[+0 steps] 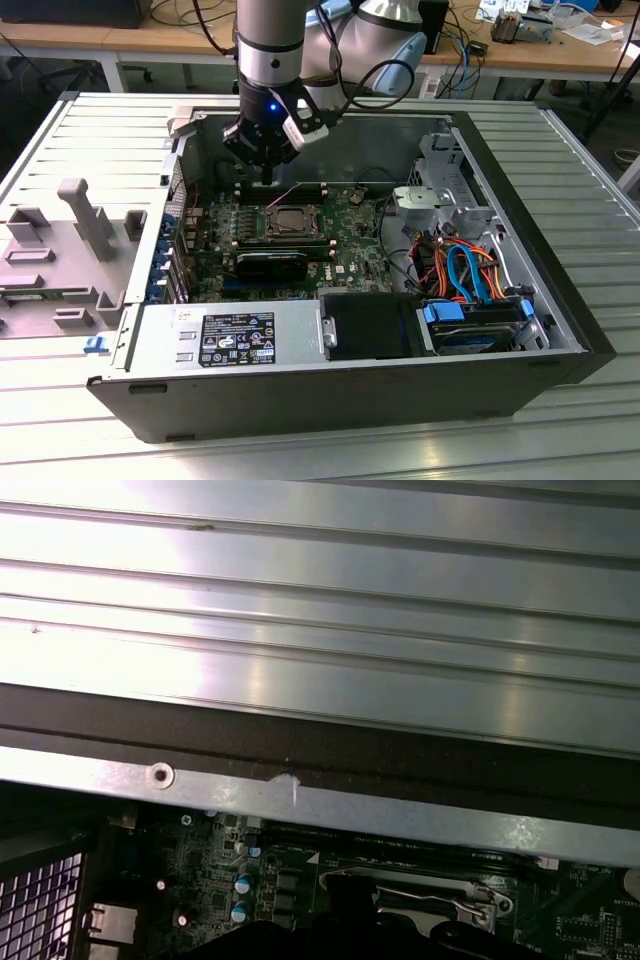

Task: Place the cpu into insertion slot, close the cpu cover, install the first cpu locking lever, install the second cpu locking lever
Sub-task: 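Install the first cpu locking lever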

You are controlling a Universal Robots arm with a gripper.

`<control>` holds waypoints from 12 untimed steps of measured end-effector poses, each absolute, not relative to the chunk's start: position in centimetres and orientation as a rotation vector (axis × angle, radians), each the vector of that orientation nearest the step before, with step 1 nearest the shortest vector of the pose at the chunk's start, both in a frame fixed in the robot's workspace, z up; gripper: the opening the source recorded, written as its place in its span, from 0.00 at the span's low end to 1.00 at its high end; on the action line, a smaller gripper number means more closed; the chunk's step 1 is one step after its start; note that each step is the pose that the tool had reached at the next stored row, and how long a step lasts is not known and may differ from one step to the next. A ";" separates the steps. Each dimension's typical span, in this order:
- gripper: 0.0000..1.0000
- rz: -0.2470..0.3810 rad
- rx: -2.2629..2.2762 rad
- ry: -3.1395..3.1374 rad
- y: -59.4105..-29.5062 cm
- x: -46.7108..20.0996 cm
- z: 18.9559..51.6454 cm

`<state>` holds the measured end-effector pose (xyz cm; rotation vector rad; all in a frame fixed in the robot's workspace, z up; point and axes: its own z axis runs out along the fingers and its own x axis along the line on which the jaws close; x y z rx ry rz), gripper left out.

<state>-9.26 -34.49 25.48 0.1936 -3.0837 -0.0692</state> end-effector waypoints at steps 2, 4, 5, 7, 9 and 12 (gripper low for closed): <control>0.11 -0.069 0.194 -3.084 -34.5 -9.3 25.4; 0.11 -0.069 0.194 -3.084 -34.5 -9.3 25.4; 0.11 -0.069 0.194 -3.084 -34.5 -9.3 25.4; 0.11 -0.069 0.194 -3.084 -34.5 -9.3 25.3; 0.11 -0.069 0.193 -3.084 -34.5 -9.3 25.3; 0.11 -0.069 0.194 -3.084 -34.5 -9.3 25.2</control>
